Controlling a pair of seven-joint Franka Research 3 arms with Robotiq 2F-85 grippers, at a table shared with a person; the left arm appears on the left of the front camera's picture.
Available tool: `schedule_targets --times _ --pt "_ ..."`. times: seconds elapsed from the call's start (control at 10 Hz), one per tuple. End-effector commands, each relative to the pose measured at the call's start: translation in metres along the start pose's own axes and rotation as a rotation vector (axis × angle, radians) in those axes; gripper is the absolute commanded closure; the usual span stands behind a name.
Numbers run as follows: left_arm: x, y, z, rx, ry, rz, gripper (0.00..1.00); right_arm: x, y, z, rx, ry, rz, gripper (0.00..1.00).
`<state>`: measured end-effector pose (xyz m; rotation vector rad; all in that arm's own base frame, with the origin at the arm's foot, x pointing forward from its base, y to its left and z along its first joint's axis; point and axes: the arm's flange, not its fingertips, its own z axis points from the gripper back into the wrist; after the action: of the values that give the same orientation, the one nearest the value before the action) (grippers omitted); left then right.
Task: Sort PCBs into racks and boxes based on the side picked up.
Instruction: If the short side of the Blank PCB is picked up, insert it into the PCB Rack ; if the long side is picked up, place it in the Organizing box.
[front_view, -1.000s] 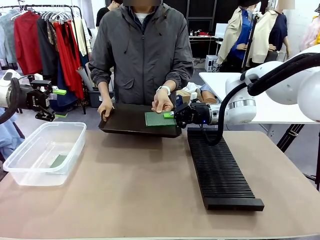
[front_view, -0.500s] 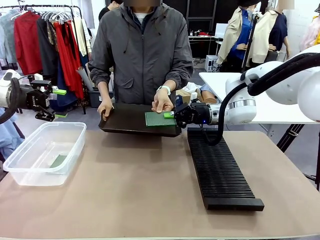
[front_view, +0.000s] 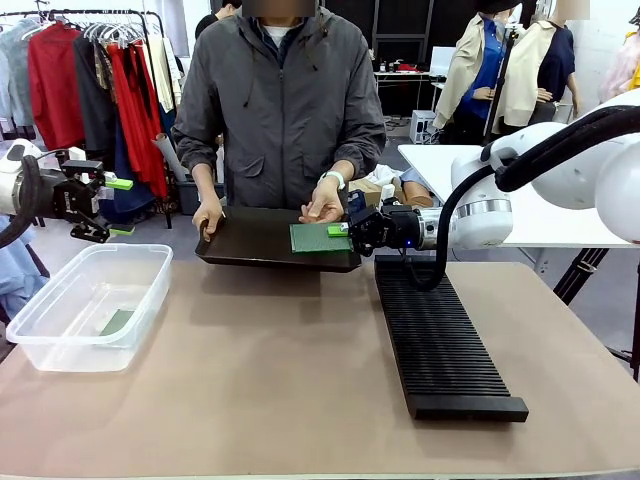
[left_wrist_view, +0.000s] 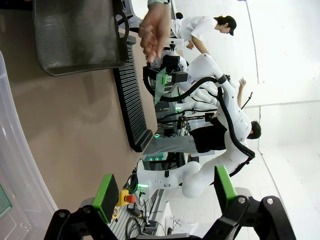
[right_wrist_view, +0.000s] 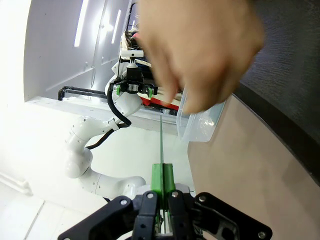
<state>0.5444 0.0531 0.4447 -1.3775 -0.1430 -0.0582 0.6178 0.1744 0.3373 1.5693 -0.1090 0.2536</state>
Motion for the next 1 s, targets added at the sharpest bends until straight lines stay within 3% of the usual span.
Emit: schedule_targets --times 0.0,0.9 --pt "-0.0003 -0.0017 0.0005 0.003 0.000 -0.001 0.00 0.0008 0.0018 -0.0018 0.002 0.001 0.005 1.00" --pt "-0.0003 -0.0017 0.0005 0.003 0.000 -0.001 0.00 0.0008 0.0018 -0.0018 0.002 0.001 0.005 1.00"
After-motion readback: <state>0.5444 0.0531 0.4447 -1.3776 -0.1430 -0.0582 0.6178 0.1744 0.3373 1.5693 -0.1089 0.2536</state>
